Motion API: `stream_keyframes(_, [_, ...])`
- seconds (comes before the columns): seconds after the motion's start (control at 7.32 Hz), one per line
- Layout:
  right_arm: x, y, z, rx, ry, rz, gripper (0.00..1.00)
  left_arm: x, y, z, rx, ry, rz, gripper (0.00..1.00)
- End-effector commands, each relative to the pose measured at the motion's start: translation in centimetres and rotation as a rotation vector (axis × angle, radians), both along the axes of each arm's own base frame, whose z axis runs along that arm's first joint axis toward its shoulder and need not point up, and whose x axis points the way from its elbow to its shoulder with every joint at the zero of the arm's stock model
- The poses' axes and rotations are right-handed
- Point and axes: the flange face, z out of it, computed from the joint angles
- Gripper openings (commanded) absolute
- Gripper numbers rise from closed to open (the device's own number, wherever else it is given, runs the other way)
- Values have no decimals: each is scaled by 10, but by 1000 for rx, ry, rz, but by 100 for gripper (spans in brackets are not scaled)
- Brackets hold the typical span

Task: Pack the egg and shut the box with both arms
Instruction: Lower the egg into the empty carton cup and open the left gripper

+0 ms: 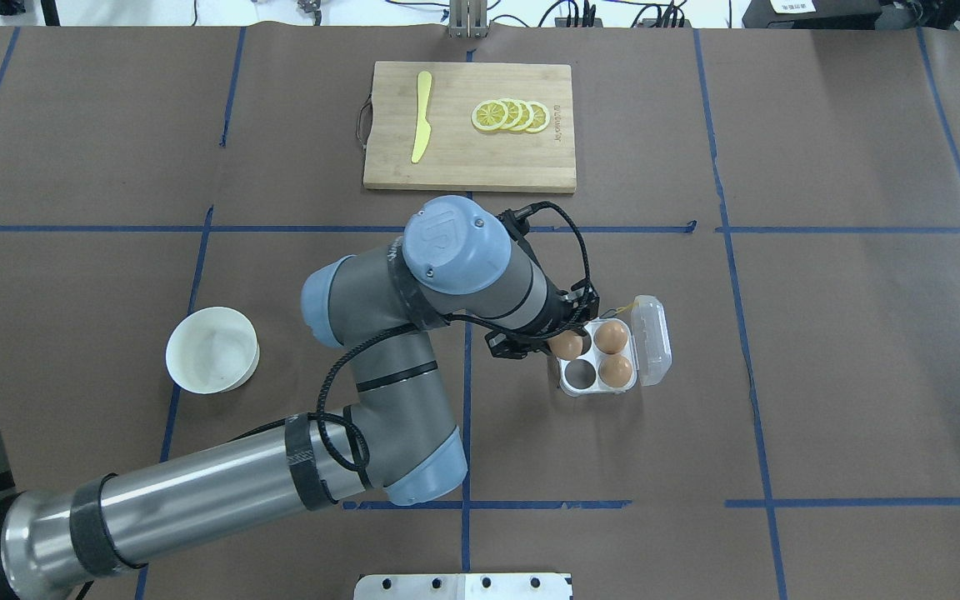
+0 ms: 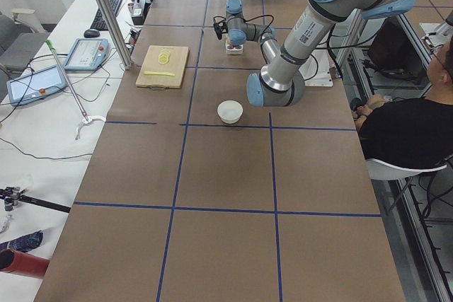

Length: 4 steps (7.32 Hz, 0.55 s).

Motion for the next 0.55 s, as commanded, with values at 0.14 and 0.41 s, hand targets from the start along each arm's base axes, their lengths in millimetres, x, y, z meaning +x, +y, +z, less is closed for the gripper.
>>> stream_keyframes(0.14, [0,0,-3,5,-1,0,100,22,9,-6,-2,21,-23,0])
stream_keyframes(0.41, [0,0,-3,5,-1,0,100,26,16,-4,-2,18,-13,6])
